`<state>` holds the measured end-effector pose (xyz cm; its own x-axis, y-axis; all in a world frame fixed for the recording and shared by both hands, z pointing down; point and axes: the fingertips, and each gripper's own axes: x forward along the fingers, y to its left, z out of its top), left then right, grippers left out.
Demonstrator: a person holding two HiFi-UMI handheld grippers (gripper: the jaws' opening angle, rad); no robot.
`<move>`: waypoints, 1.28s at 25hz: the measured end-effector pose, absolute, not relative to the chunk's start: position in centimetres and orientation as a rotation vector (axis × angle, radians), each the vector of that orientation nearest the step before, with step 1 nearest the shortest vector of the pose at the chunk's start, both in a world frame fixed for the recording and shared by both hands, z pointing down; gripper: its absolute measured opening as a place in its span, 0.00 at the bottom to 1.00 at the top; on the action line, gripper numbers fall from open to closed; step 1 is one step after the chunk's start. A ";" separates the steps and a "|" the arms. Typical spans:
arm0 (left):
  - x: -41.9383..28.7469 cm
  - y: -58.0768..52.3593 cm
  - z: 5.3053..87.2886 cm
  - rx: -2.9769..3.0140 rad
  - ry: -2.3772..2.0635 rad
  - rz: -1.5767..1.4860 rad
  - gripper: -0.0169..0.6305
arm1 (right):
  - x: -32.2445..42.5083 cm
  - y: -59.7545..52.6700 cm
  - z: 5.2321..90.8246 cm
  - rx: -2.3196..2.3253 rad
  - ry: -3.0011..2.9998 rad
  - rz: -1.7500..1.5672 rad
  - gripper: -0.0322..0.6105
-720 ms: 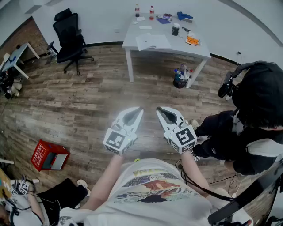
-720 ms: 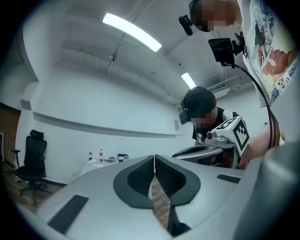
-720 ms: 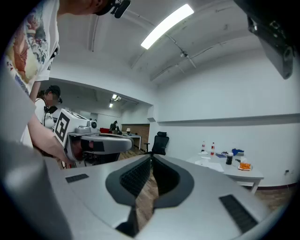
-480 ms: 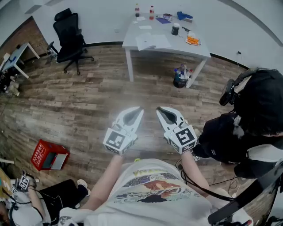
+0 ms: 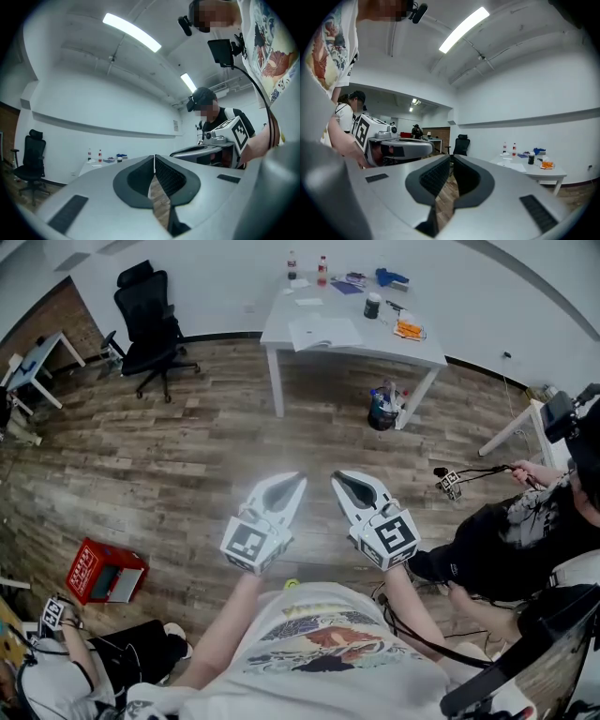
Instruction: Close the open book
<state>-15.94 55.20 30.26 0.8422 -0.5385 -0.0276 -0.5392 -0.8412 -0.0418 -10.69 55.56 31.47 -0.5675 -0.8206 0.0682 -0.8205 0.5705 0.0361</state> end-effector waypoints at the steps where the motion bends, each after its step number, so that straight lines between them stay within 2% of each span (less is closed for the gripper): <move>1: -16.0 55.3 30.2 -2.970 0.870 0.024 0.05 | -10.7 55.6 31.5 1.424 -2.712 0.001 0.10; 32: -20.6 54.5 31.7 -3.010 0.823 0.031 0.05 | -14.8 53.8 33.4 1.443 -2.636 0.023 0.11</move>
